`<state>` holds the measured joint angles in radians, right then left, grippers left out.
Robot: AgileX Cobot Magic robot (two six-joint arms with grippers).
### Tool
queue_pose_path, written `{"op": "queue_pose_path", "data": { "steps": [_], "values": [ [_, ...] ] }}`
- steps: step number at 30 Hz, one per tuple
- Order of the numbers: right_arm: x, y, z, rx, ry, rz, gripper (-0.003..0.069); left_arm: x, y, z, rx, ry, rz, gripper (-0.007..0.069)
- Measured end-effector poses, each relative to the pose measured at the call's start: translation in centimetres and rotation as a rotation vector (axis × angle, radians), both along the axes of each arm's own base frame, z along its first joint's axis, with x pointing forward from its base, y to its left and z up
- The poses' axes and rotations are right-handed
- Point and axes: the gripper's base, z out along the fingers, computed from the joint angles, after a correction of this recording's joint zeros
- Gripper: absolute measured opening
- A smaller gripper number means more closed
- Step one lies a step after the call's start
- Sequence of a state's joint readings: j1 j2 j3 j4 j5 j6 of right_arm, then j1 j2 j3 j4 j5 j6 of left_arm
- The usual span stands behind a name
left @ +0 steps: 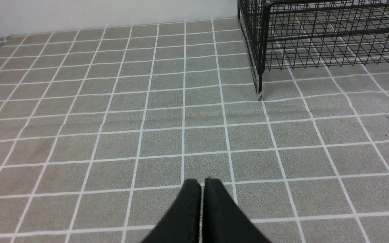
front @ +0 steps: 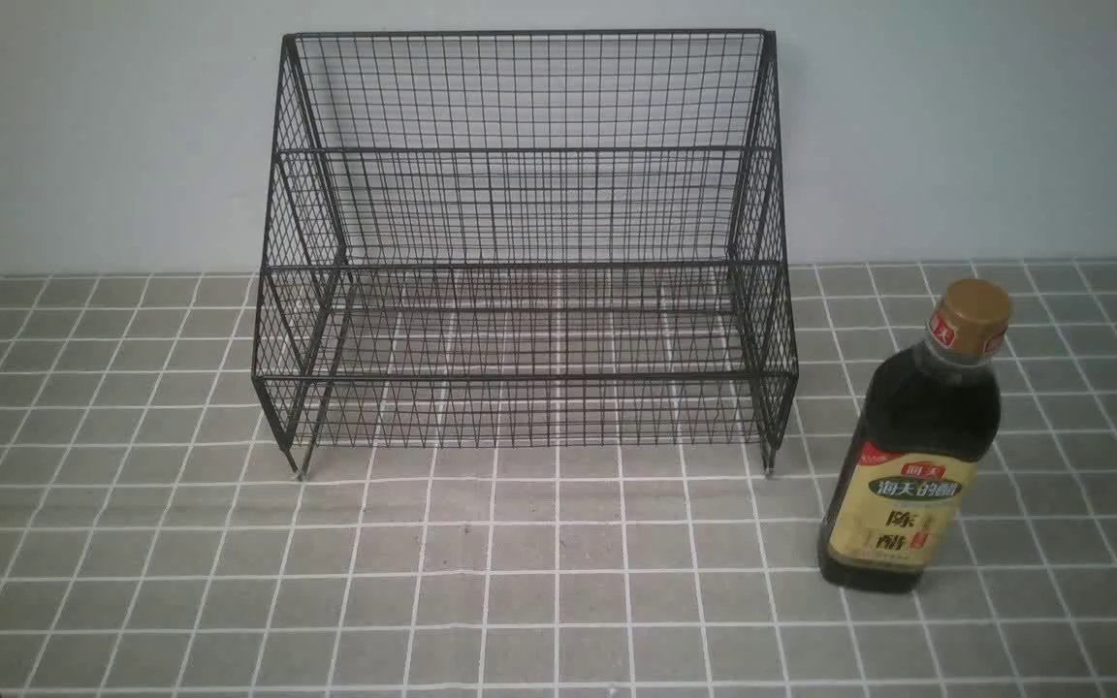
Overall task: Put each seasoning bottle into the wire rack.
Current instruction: Use the right arm to grab the condiment bottle closest to it
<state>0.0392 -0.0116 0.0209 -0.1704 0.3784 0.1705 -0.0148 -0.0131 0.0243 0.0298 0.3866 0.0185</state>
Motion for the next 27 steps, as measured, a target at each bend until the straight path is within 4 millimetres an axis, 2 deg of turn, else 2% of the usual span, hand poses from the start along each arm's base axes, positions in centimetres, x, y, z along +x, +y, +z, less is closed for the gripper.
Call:
{"op": "queue_pose_path", "data": {
  "steps": [21, 25, 27],
  "values": [
    [0.0, 0.0, 0.1, -0.001, -0.006, 0.001, -0.0015, 0.0, 0.0, 0.0, 0.000, 0.000, 0.000, -0.0007],
    [0.1, 0.2, 0.6, 0.038, -0.082, 0.018, -0.0015, 0.0, 0.0, 0.0, 0.000, 0.000, 0.000, -0.0007],
    [0.2, 0.4, 1.7, 0.113, -0.204, 0.036, -0.0015, 0.0, 0.0, 0.0, 0.000, 0.000, 0.000, -0.0007]
  ]
}}
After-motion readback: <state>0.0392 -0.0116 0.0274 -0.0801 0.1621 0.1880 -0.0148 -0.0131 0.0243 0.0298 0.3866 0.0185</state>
